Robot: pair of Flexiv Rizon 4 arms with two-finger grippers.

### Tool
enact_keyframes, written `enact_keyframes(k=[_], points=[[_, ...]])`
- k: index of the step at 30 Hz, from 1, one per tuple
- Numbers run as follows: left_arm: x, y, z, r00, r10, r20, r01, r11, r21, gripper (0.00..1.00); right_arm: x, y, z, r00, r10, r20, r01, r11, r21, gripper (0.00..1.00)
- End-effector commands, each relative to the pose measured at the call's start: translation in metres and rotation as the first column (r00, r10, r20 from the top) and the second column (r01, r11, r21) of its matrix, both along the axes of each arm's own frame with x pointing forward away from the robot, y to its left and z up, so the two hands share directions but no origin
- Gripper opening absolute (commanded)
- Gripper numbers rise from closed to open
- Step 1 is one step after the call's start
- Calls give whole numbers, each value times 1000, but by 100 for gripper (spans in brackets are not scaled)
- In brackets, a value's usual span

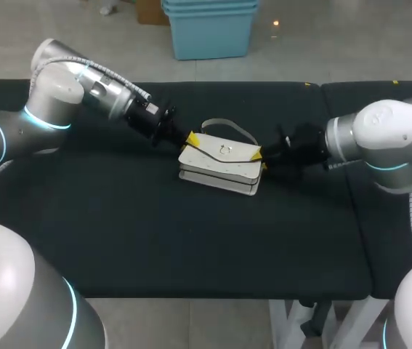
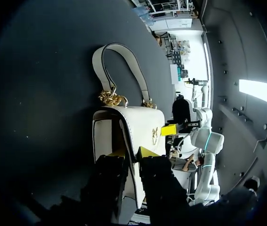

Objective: Pick up the bag, open it, inspect its contents, close it, and place it on the opposite side

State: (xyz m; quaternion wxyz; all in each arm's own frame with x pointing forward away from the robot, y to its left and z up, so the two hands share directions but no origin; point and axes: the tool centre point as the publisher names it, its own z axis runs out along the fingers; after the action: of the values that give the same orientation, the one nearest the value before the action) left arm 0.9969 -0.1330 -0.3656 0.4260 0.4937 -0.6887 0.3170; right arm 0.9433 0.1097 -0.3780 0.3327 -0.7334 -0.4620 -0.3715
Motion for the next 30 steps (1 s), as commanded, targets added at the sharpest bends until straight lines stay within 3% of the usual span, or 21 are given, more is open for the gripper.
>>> enact_keyframes(k=[1, 2, 3, 4, 5, 8, 13, 16, 17, 18, 20, 21, 27, 30], points=[[-3, -8, 0, 1000, -6, 6, 6, 1000, -2, 32, 3, 7, 0, 1000, -3, 2, 3, 1000, 4, 8], [-3, -8, 1, 1000, -5, 10, 5, 1000, -1, 43, 2, 7, 0, 1000, -5, 5, 5, 1000, 7, 41], [-4, -8, 1, 1000, -5, 13, 5, 1000, -1, 47, 2, 6, 1, 1000, -6, 6, 6, 1000, 8, 67], [-4, -7, 3, 1000, -4, 16, 4, 1000, -1, 52, 2, 5, 1, 1000, -8, 7, 7, 1000, 8, 85], [-5, -7, 3, 1000, -3, 18, 3, 1000, -1, 54, 2, 4, 2, 1000, -11, 9, 11, 1000, 9, 96], [-5, -6, 6, 1000, -5, 29, 5, 1000, 0, 55, 1, 3, 4, 1000, -17, 14, 17, 1000, 12, 100], [-7, -9, 6, 999, -10, 43, 10, 1000, 8, 51, 2, 3, 6, 999, -32, 18, 32, 999, 12, 80], [-6, -11, -1, 1000, -14, 25, 13, 1000, 13, 45, 3, 4, 3, 999, -40, 12, 40, 999, 12, 49], [-6, -12, -3, 1000, -12, 18, 12, 1000, 16, 38, 4, 5, 1, 999, -43, 9, 43, 999, 11, 45], [-6, -12, -5, 1000, -11, 15, 11, 1000, 18, 28, 4, 5, 0, 999, -44, 6, 44, 999, 10, 34], [-6, -12, -7, 1000, -11, 6, 11, 1000, 19, 7, 5, 5, -1, 999, -48, 0, 48, 999, 10, 0], [-6, -12, -8, 1000, -11, 5, 11, 1000, 19, 0, 5, 5, -1, 999, -48, 0, 48, 999, 10, 0], [-10, -9, -6, 1000, -9, 10, 8, 1000, 28, 0, 5, 3, -1, 999, -51, 4, 51, 999, 3, 0], [-13, -7, -2, 1000, -4, 21, 3, 999, 35, 25, 4, 1, 1, 999, -53, 3, 53, 999, -1, 0]])
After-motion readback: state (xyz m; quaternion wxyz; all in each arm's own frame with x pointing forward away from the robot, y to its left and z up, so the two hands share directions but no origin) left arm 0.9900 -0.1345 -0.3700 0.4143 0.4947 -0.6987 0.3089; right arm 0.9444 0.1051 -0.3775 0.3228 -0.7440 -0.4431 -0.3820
